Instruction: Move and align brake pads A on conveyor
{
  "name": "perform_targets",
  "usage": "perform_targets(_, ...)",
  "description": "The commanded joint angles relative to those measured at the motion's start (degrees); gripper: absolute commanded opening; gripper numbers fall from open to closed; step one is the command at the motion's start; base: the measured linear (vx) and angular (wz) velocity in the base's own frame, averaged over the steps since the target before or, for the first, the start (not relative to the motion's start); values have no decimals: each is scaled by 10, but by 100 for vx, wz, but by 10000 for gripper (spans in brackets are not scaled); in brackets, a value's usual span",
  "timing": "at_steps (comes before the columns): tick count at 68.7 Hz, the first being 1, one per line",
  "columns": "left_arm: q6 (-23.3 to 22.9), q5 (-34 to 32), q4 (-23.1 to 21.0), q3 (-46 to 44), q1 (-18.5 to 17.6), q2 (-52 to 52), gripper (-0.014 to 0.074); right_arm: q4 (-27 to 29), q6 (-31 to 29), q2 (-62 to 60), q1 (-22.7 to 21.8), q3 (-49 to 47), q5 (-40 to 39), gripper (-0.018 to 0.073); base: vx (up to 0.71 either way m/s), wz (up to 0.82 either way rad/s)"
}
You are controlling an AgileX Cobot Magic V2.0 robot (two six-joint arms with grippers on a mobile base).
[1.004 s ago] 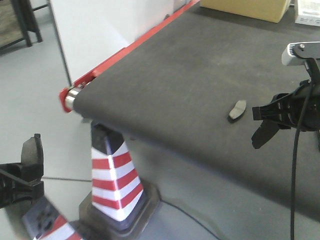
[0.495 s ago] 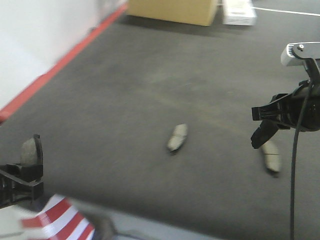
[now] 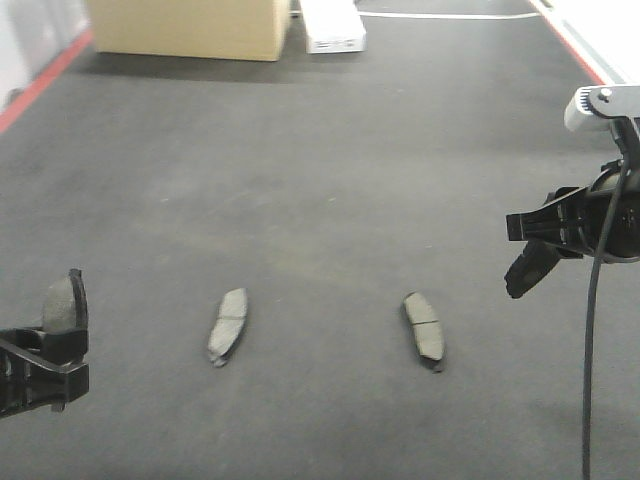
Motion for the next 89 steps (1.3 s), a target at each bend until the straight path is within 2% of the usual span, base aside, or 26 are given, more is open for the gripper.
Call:
perform_targets(1, -1, -46, 0, -17, 2, -7, 2, -3, -2, -15, -2, -18, -42, 4, 12, -25)
perform_targets(89, -1, -47, 0, -17, 2, -7, 2, -3, -2, -15, -2, -18, -43, 4, 1, -3)
